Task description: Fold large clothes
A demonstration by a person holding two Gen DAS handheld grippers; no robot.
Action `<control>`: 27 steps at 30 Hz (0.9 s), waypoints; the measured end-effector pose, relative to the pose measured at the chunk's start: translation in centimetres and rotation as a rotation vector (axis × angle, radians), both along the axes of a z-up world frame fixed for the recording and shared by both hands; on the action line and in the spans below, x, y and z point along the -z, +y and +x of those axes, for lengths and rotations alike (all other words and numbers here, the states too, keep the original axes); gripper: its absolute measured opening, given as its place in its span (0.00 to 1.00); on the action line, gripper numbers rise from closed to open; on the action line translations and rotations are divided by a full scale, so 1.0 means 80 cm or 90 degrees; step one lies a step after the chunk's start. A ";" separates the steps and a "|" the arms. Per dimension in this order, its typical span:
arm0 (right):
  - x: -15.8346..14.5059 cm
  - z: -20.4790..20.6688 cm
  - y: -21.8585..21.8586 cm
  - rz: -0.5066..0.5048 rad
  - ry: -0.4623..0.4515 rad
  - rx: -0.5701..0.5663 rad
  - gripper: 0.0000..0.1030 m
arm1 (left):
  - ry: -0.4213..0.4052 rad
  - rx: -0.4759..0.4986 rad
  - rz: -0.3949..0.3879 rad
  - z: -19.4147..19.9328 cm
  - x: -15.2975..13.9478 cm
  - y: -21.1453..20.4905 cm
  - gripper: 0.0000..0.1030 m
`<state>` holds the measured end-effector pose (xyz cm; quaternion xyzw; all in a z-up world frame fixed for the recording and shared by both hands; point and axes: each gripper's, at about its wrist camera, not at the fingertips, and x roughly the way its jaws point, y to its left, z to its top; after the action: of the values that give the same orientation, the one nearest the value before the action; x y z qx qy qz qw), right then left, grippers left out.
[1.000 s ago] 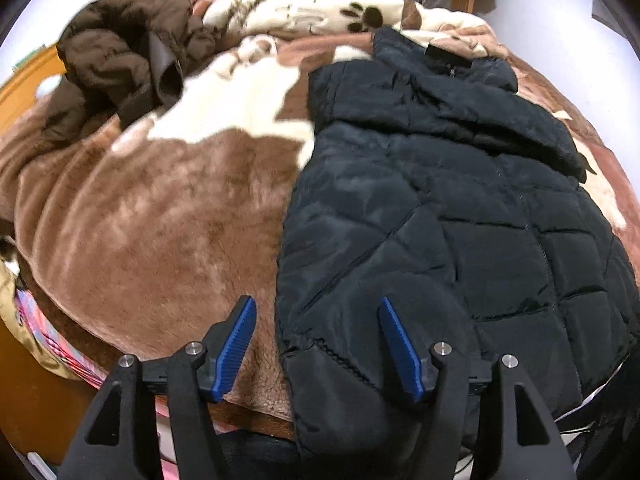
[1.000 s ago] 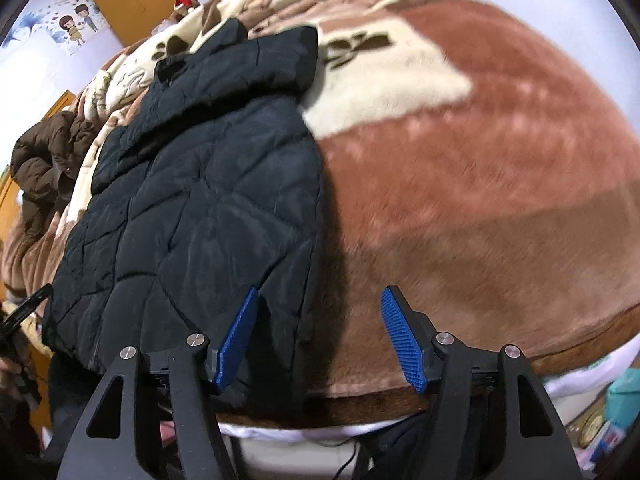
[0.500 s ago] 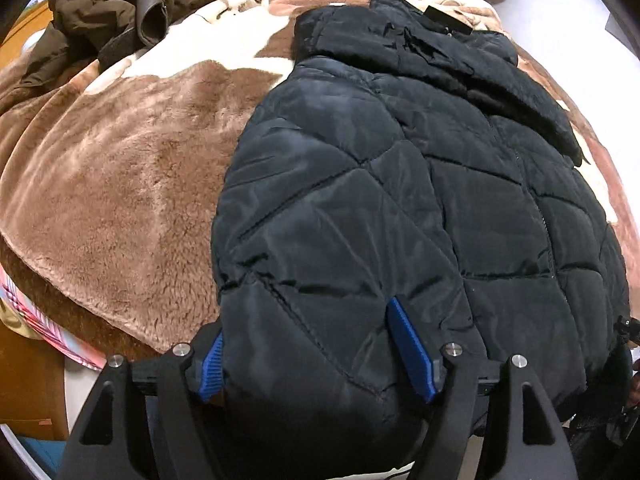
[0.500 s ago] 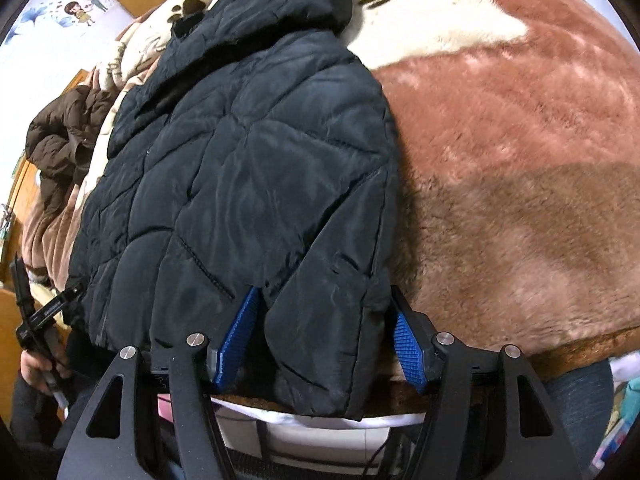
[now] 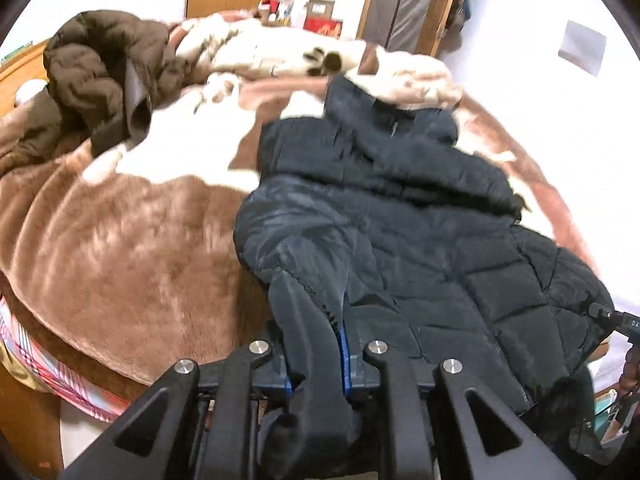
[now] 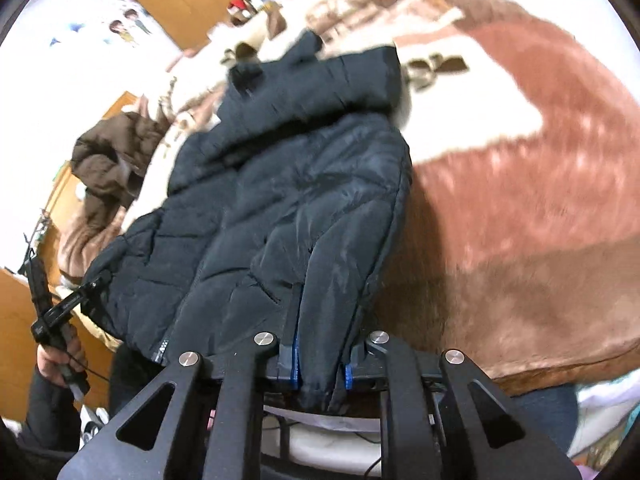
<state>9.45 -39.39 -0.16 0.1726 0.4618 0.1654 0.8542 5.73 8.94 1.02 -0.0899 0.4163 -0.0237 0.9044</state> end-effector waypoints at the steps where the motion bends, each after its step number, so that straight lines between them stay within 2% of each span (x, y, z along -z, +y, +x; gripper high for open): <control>1: -0.007 -0.006 -0.003 0.003 -0.007 0.001 0.14 | -0.008 0.000 -0.004 -0.005 -0.006 0.000 0.16; 5: -0.026 -0.052 -0.014 0.017 -0.022 -0.001 0.14 | -0.038 -0.002 -0.036 -0.050 -0.031 0.003 0.16; 9: -0.039 -0.098 -0.021 0.042 -0.024 0.001 0.14 | -0.044 -0.016 -0.079 -0.094 -0.040 0.012 0.16; 14: -0.057 -0.118 -0.026 0.055 -0.033 0.005 0.14 | -0.051 -0.024 -0.110 -0.118 -0.053 0.020 0.16; 18: -0.067 -0.107 -0.028 0.063 -0.059 0.010 0.14 | -0.072 -0.025 -0.119 -0.110 -0.063 0.022 0.16; 23: -0.082 -0.068 -0.025 0.064 -0.088 0.014 0.14 | -0.090 -0.024 -0.112 -0.072 -0.071 0.021 0.16; 27: -0.105 -0.034 -0.027 0.066 -0.115 0.023 0.14 | -0.111 -0.039 -0.126 -0.039 -0.084 0.029 0.16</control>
<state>6.71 -41.52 8.24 0.2092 0.3706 0.1884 0.8851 2.62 11.26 7.73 -0.1890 0.3285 -0.0450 0.9243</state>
